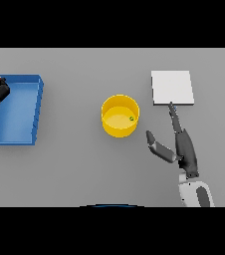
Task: Pick up the red beaker and tilt it to pour out 1 green nut into yellow bowl. Pick up the yellow bowl and place it on the metallic measuring scale.
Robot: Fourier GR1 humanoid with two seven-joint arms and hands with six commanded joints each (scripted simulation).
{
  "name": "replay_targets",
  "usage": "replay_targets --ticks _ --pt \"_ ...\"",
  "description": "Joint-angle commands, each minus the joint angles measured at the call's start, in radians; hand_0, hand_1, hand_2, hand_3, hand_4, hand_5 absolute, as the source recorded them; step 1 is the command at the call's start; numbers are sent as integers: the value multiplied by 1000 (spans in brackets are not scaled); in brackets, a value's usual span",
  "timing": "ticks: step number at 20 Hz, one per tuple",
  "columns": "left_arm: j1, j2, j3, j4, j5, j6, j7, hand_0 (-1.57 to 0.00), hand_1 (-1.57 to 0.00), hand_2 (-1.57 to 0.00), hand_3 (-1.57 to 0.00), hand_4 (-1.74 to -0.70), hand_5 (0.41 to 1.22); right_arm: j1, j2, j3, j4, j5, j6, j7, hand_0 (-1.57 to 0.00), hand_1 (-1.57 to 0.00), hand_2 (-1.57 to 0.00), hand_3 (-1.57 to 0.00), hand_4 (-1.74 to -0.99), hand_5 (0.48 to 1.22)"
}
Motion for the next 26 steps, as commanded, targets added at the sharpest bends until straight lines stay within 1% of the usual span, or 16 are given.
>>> replay_targets --ticks 1,2,4,5,6,8,9,11,13,15,16,18,20,22,25,26 --pt "9 9 -8 -9 -4 -16 11 -1571 -1571 -1563 -1536 -1401 848 -1 1 0 7 4 -3 2 1 1 1 1 -1017 635" --pt "12 18 -8 -16 -2 -28 13 -1571 -1543 -1501 -1470 -1275 810 -1 -2 -8 4 -3 -6 2 1 1 1 1 -1012 634" --pt "33 28 -14 -51 8 -49 2 -1393 -1215 -1209 -1136 -1068 749 14 -10 -14 0 -18 4 -21 1 1 1 1 -1007 635" --pt "33 28 -22 -62 4 -50 21 -1207 -995 -1020 -952 -1002 720 5 -13 -19 11 -24 9 -13 1 1 1 1 -1004 636" --pt "50 29 -25 -71 9 -53 19 -965 -796 -816 -768 -958 696 2 -13 -19 3 -25 8 -6 1 1 1 1 -1004 635" --pt "49 29 -46 -58 1 -87 13 -617 -509 -522 -491 -889 666 10 -7 -10 -4 -22 8 -22 1 1 1 1 -1008 635" --pt "42 39 -56 -53 -9 -107 19 -494 -407 -417 -393 -857 657 12 -7 -8 -6 -18 8 -20 1 1 1 1 -1009 639" --pt "38 32 -65 -30 -13 -126 -12 -316 -260 -267 -251 -822 657 9 -7 -7 -7 -15 7 -11 1 1 1 1 -1009 639" --pt "26 27 -64 -8 -18 -126 -29 -202 -166 -170 -160 -802 652 8 -7 -2 -3 -6 7 -10 1 1 1 1 -1015 642" --pt "21 23 -56 13 -14 -127 -59 -129 -106 -109 -102 -790 649 -2 -11 -2 4 6 4 20 1 1 1 1 -1021 640" --pt "16 20 -54 15 -16 -122 -75 -103 -85 -87 -82 -782 651 -13 -19 9 -7 28 7 54 1 1 1 1 -1020 640" --pt "25 30 -59 -12 -31 -101 -81 -65 -54 -55 -52 -763 657 -39 -75 22 -1 28 78 41 1 1 1 1 -1005 669" --pt "24 27 -59 -19 -22 -108 -77 -41 -34 -35 -33 -750 661 -132 -170 49 35 105 138 76 1 1 1 1 -1044 679" --pt "22 24 -59 -25 -20 -106 -84 -26 -21 -22 -21 -743 664 -207 -225 92 56 167 198 114 1 1 1 1 -1094 677" --pt "14 25 -62 -19 -20 -110 -78 -13 -10 -11 -10 -733 677 -322 -305 157 96 260 276 110 1 1 1 1 -1174 674" --pt "19 22 -64 -11 -22 -106 -82 -10 -8 -8 -8 -733 680 -358 -312 190 118 290 300 104 1 1 1 1 -1192 677"
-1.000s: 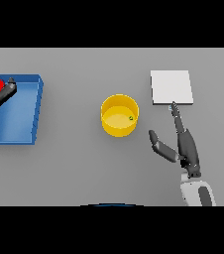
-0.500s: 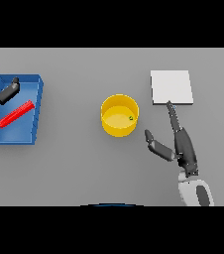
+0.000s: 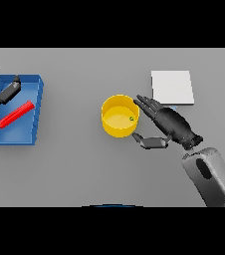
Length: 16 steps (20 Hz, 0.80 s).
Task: Pick up the red beaker and tilt it to pour out 1 green nut into yellow bowl. Pick up the yellow bowl and place it on the metallic measuring scale.
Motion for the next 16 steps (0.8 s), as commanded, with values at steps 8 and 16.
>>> replay_targets --ticks 8,16 --pt "6 12 -1 -13 3 -4 3 -1 -1 -1 0 -745 704 -245 -92 190 161 197 127 -115 1 1 1 1 -1218 707" --pt "14 22 3 -6 3 -4 -14 1 1 1 1 -738 698 -374 -24 284 314 243 210 -127 1 1 1 1 -1238 727"
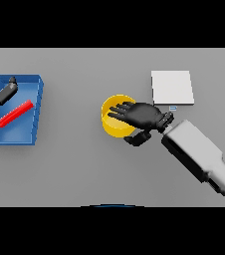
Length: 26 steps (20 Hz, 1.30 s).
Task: Pick up the red beaker and tilt it to pour out 1 green nut into yellow bowl. Pick up the yellow bowl and place it on the metallic measuring scale.
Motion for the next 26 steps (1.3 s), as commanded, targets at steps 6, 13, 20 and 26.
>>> replay_targets --ticks 6,13,20,26 --pt "3 14 8 -6 11 -13 -3 1 1 1 1 -744 697 -67 29 40 94 29 26 -6 1 1 1 1 -1259 734" --pt "6 17 9 3 8 -10 -4 1 1 1 1 -744 697 -99 64 58 169 22 91 7 1 1 -9 -47 -1285 753" --pt "4 7 10 12 9 -5 -17 1 1 1 1 -755 704 -85 67 46 166 2 120 22 -849 -836 -806 -399 -1463 1025" --pt "1 15 2 7 -5 -3 -12 1 1 1 1 -747 692 -97 51 51 168 -29 152 10 -1382 -1378 -1234 -1210 -1666 1170"
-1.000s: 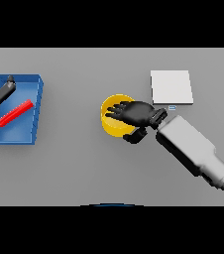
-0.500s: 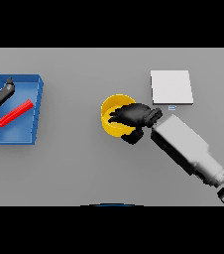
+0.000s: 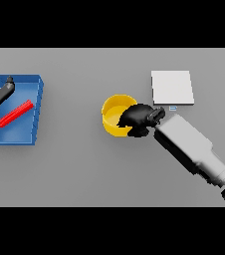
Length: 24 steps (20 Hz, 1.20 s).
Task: Pick up the red beaker and tilt it to pour out 1 green nut into yellow bowl. Pick up the yellow bowl and place it on the metallic measuring scale.
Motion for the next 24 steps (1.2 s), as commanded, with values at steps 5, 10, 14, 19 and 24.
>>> replay_targets --ticks 5,10,14,19,24 --pt "-8 -1 -1 7 4 -13 2 1 1 1 1 -733 686 7 -18 0 -23 -27 -9 1 -1509 -1508 -1288 -1389 -1716 1204" --pt "-6 -6 -2 0 -1 2 -1 1 1 1 1 -732 691 -11 -41 -26 -97 -43 27 42 -1551 -1550 -1371 -1309 -1733 1215" --pt "-2 12 1 -12 3 -12 6 1 1 1 1 -734 697 -26 -80 -64 -164 -58 68 72 -1563 -1563 -1419 -1242 -1738 1219" --pt "4 13 8 -9 7 -8 -11 1 1 1 1 -744 697 -28 -113 -122 -207 -72 62 105 -1568 -1568 -1431 -1327 -1740 1220" --pt "-10 15 3 -11 0 -13 17 1 1 1 1 -744 708 -49 -142 -182 -165 -81 38 117 -1570 -1570 -1492 -1257 -1741 1221"
